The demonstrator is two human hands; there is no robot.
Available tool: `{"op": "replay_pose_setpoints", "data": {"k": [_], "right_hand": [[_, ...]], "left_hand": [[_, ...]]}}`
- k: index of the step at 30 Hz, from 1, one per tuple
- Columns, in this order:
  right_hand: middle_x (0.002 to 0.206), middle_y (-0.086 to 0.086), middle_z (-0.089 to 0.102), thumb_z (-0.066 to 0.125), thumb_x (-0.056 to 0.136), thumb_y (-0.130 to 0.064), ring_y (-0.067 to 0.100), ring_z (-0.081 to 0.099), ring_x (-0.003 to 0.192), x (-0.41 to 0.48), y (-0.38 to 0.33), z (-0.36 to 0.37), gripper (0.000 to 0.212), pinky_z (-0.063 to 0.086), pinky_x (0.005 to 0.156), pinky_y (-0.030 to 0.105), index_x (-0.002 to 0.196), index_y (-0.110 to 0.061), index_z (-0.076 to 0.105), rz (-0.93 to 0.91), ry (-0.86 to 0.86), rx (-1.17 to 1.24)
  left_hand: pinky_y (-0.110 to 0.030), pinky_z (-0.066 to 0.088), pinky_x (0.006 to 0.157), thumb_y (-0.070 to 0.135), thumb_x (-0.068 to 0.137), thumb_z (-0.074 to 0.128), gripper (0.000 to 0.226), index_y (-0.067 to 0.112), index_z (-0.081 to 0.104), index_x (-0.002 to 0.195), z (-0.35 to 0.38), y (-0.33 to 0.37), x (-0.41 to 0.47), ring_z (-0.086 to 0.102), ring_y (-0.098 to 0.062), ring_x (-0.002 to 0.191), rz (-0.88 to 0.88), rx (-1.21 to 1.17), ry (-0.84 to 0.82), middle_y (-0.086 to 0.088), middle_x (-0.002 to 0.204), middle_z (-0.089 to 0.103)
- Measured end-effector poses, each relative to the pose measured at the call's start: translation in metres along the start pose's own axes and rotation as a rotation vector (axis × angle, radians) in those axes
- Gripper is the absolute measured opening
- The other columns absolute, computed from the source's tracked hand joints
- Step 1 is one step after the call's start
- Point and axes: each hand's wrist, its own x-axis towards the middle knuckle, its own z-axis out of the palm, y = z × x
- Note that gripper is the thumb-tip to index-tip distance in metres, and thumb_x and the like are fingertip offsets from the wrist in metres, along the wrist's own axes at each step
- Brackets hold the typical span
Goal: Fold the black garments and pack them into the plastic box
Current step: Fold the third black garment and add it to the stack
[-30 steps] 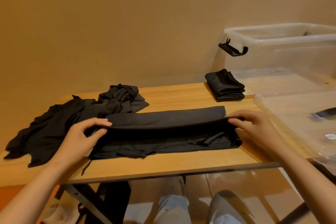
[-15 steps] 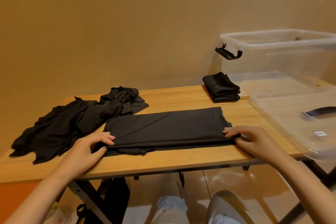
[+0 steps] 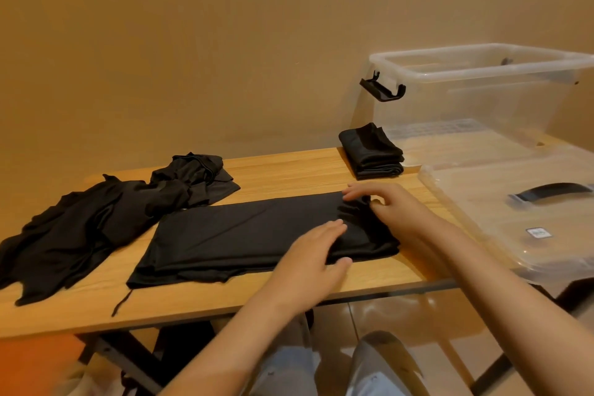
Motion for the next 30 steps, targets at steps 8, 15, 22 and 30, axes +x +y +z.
{"op": "replay_pose_setpoints", "data": {"k": [8, 15, 22, 30], "right_hand": [[0.149, -0.009, 0.041, 0.038, 0.084, 0.015, 0.015, 0.036, 0.137, 0.017, 0.022, -0.007, 0.072, 0.026, 0.115, 0.034, 0.138, -0.03, 0.051, -0.091, -0.292, -0.396], [0.149, -0.018, 0.037, 0.044, 0.094, -0.002, -0.002, 0.03, 0.137, -0.05, 0.035, -0.026, 0.058, 0.011, 0.116, 0.024, 0.14, -0.037, 0.045, -0.106, -0.262, -0.429], [0.15, -0.03, 0.025, 0.057, 0.08, -0.067, -0.01, 0.02, 0.134, -0.112, 0.038, -0.018, 0.071, 0.009, 0.112, 0.02, 0.144, -0.045, 0.034, -0.183, -0.218, -0.437], [0.101, -0.02, 0.063, 0.053, 0.085, -0.036, 0.002, 0.047, 0.093, -0.119, 0.027, 0.012, 0.021, 0.036, 0.083, 0.026, 0.102, -0.033, 0.065, -0.308, 0.119, -0.304]], "left_hand": [[-0.026, -0.003, 0.118, 0.067, 0.089, 0.046, 0.084, 0.022, 0.019, 0.154, 0.043, 0.02, 0.014, 0.009, -0.008, 0.149, 0.095, 0.333, -0.009, 0.007, 0.161, 0.017], [-0.016, 0.035, 0.098, 0.028, 0.066, 0.081, 0.05, 0.029, 0.064, 0.112, 0.046, 0.008, -0.01, 0.055, -0.002, 0.117, 0.266, 0.282, 0.191, 0.015, 0.12, 0.065], [-0.03, 0.055, 0.077, 0.003, 0.076, 0.058, 0.038, 0.033, 0.068, 0.095, 0.036, 0.012, -0.035, 0.066, -0.002, 0.091, 0.14, -0.095, 0.256, 0.022, 0.097, 0.07], [-0.009, 0.045, 0.071, -0.005, 0.092, 0.053, 0.029, 0.02, 0.066, 0.085, -0.003, 0.022, -0.042, 0.061, 0.002, 0.083, -0.078, -0.437, 0.194, 0.015, 0.086, 0.066]]}}
